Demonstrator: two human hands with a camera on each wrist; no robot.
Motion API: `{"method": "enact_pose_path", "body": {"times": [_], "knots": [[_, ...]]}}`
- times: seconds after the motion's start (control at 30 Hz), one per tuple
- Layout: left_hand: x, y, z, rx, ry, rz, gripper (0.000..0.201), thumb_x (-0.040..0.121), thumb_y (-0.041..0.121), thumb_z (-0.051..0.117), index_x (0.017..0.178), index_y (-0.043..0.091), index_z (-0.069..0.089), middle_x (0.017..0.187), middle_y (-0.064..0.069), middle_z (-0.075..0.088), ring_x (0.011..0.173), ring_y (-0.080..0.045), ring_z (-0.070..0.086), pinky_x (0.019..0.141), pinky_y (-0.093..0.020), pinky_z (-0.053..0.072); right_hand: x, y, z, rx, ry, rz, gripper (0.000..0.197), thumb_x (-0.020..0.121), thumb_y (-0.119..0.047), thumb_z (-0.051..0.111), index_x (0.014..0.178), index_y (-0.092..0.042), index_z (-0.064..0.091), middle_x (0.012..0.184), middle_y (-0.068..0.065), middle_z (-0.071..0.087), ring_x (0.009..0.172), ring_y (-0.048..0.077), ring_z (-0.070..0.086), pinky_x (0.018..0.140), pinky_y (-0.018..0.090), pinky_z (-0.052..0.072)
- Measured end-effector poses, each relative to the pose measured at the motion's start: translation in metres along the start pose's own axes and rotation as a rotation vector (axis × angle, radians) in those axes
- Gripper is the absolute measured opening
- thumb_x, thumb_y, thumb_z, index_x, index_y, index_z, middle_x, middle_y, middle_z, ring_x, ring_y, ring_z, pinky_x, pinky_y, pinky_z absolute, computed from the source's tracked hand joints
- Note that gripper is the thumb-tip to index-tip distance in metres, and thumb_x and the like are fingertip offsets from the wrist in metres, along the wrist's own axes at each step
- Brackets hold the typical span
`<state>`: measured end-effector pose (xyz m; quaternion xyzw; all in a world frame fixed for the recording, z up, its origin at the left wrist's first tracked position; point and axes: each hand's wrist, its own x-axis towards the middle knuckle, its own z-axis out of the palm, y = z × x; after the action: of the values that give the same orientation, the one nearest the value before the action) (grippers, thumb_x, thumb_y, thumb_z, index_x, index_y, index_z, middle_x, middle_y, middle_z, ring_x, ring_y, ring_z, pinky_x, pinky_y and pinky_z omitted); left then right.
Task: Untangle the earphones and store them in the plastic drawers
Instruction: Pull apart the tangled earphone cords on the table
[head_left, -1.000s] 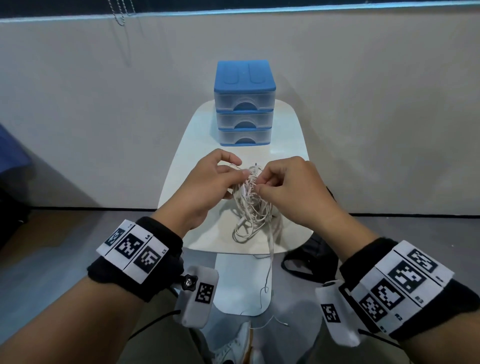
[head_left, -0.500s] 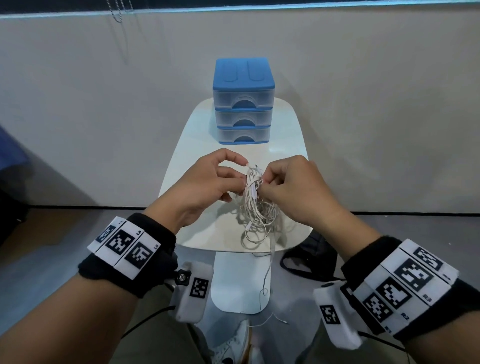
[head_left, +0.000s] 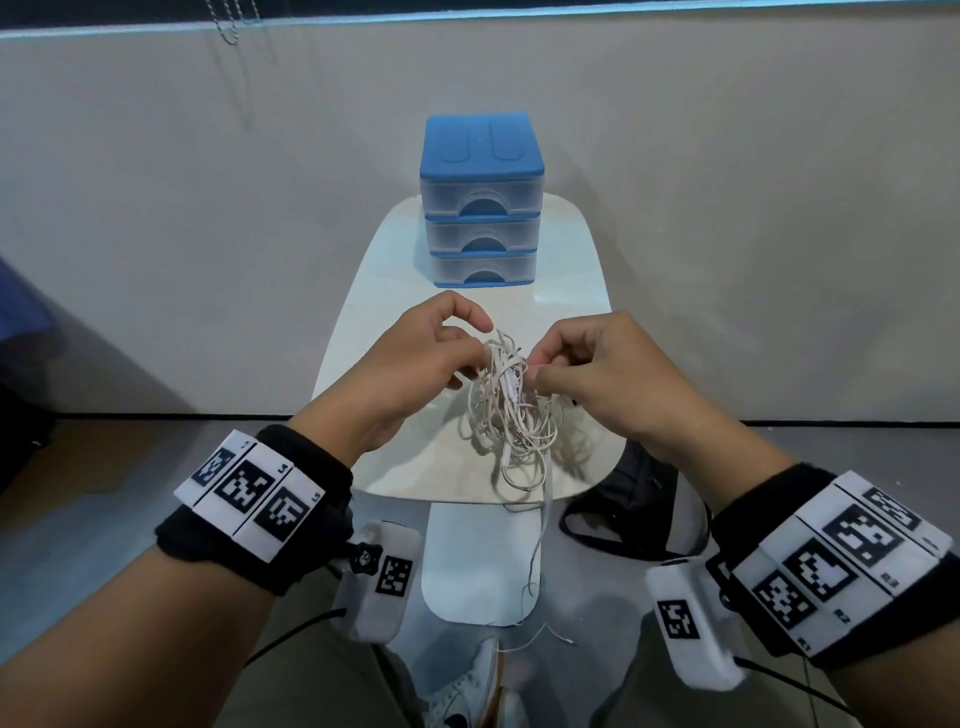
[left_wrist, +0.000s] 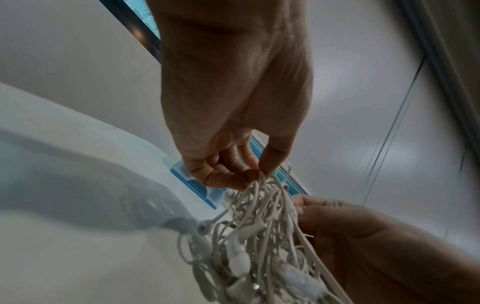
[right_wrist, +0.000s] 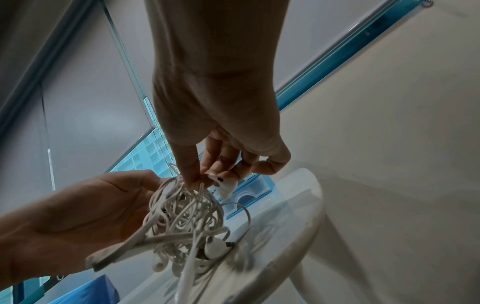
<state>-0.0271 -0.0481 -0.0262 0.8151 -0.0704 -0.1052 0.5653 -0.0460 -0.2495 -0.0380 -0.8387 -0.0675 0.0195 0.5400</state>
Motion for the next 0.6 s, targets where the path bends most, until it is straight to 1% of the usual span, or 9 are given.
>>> {"method": "enact_pose_path", "body": {"times": [0.07,0.2,0.27,0.3,0.37,0.4,0.47,0.53,0.6], "knots": [[-0.001,0.001,0.001,0.045,-0.041,0.007,0.016,0.093,0.008,0.068,0.106,0.016,0.063,0.076,-0.002,0.072,0.073,-0.013,0.062,0.075,-0.032,0.045,0.001,0.002,0.003,0.004,-0.001,-0.001,0.009,0.080,-0.004,0.080,0.076,-0.010,0.075,0.064,0.008,0.061,0.061,0.014,0.049,0.063,0.028,0.042],[-0.004,0.000,0.000,0.086,-0.072,-0.006,0.017,0.091,0.008,0.071,0.104,0.019,0.072,0.075,0.002,0.073,0.066,-0.005,0.060,0.067,-0.022,0.044,0.003,0.004,0.009,-0.031,0.013,-0.001,0.009,0.077,-0.007,0.080,0.073,-0.011,0.074,0.071,0.020,0.068,0.063,0.018,0.055,0.069,0.036,0.048],[-0.005,0.000,0.000,0.097,-0.097,-0.008,0.020,0.093,0.008,0.069,0.107,0.020,0.075,0.078,0.002,0.074,0.068,-0.005,0.060,0.064,-0.016,0.044,0.002,0.004,0.011,-0.079,0.019,-0.008,0.010,0.078,-0.007,0.080,0.071,-0.012,0.074,0.069,0.017,0.068,0.062,0.015,0.055,0.067,0.032,0.047],[-0.006,0.000,-0.001,0.099,-0.101,-0.008,0.020,0.094,0.008,0.067,0.108,0.018,0.076,0.083,0.001,0.076,0.071,-0.005,0.061,0.064,-0.017,0.044,0.002,0.004,0.011,-0.109,0.022,-0.014,0.011,0.078,-0.008,0.080,0.070,-0.013,0.074,0.065,0.012,0.066,0.060,0.013,0.053,0.065,0.029,0.045],[-0.005,0.000,-0.002,0.036,-0.095,-0.024,0.017,0.098,0.011,0.061,0.108,0.009,0.074,0.090,-0.002,0.077,0.076,-0.010,0.062,0.068,-0.026,0.042,0.000,0.002,0.012,-0.178,0.028,-0.027,0.013,0.080,-0.009,0.079,0.069,-0.014,0.074,0.058,-0.002,0.061,0.055,0.006,0.050,0.059,0.019,0.040],[-0.005,0.001,-0.002,-0.015,-0.090,-0.035,0.018,0.099,0.015,0.060,0.107,0.004,0.072,0.088,-0.003,0.076,0.075,-0.012,0.062,0.069,-0.029,0.041,0.000,0.001,0.012,-0.209,0.033,-0.033,0.013,0.080,-0.009,0.078,0.069,-0.014,0.073,0.056,-0.007,0.060,0.051,0.003,0.048,0.056,0.015,0.038],[-0.005,0.000,-0.001,-0.029,-0.072,-0.024,0.018,0.098,0.019,0.066,0.102,0.002,0.069,0.083,-0.002,0.075,0.071,-0.012,0.061,0.071,-0.031,0.042,-0.001,0.000,0.012,-0.254,0.044,-0.050,0.014,0.081,-0.009,0.077,0.069,-0.015,0.073,0.053,-0.010,0.058,0.049,0.002,0.049,0.052,0.009,0.035],[-0.005,-0.001,0.000,0.027,-0.062,0.021,0.005,0.092,0.010,0.074,0.095,0.009,0.070,0.079,-0.003,0.074,0.071,-0.012,0.061,0.072,-0.028,0.045,-0.001,-0.001,0.013,-0.282,0.052,-0.072,0.015,0.082,-0.010,0.078,0.068,-0.016,0.073,0.051,-0.011,0.057,0.049,0.001,0.051,0.052,0.008,0.036],[-0.004,-0.004,-0.001,0.049,-0.061,0.049,0.016,0.087,-0.003,0.073,0.091,0.012,0.071,0.081,-0.009,0.073,0.075,-0.016,0.059,0.071,-0.028,0.047,-0.001,-0.001,0.012,-0.291,0.058,-0.079,0.015,0.081,-0.012,0.078,0.068,-0.017,0.073,0.049,-0.013,0.057,0.050,0.001,0.052,0.053,0.009,0.036]]}}
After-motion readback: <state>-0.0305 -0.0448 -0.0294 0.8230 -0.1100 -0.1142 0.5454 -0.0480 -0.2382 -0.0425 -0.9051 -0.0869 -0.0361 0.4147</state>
